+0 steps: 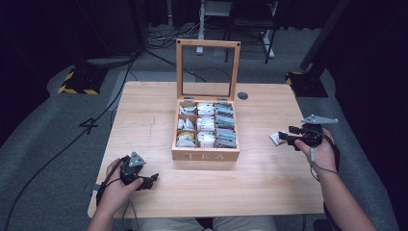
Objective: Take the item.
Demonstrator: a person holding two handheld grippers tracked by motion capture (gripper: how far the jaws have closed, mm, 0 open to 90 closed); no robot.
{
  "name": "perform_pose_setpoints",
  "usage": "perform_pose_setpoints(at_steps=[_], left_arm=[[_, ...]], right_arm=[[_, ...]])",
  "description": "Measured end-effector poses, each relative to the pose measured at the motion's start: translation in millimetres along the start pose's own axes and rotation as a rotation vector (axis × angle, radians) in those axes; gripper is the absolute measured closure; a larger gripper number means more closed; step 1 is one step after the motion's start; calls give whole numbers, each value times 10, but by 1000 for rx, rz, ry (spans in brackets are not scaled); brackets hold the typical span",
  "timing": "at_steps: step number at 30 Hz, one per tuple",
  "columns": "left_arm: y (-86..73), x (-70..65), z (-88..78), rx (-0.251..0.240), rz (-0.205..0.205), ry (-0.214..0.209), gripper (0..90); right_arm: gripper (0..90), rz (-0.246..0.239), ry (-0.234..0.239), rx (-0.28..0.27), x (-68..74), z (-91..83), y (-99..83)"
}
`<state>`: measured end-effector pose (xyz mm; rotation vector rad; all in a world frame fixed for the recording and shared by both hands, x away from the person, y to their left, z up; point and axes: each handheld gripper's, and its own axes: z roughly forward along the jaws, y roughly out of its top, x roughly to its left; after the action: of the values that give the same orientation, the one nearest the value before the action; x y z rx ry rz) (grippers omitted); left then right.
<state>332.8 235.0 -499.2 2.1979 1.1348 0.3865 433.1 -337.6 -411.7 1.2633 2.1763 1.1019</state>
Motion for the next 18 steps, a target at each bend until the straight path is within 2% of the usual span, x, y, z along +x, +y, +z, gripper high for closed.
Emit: perform_pose_setpoints(at_steps=[3, 4, 8, 10, 13, 16, 17, 18], left_arm=[[-20, 16, -15, -4, -7, -3, 159], [-25, 19, -13, -10, -4, -6, 152], [-28, 35, -7, -12, 19, -7, 148], [-38, 38, -4, -21, 19, -10, 143], [-62, 57, 8, -41, 34, -19, 122], [-59, 58, 9, -39, 39, -17, 114], [-58, 58, 9, -38, 39, -17, 111], [-58, 58, 9, -38, 38, -17, 110]], right_arm=[[413, -33, 23, -10, 120, -52, -1], [411, -49, 46, -13, 194, -87, -14], [404, -60, 79, -29, 307, -136, -42], [400, -71, 94, -40, 367, -172, -71], [398, -52, 120, -62, 439, -210, -151], [398, -38, 137, -71, 503, -217, -255], [395, -51, 134, -67, 526, -215, -290], [396, -84, 130, -53, 581, -214, -352]])
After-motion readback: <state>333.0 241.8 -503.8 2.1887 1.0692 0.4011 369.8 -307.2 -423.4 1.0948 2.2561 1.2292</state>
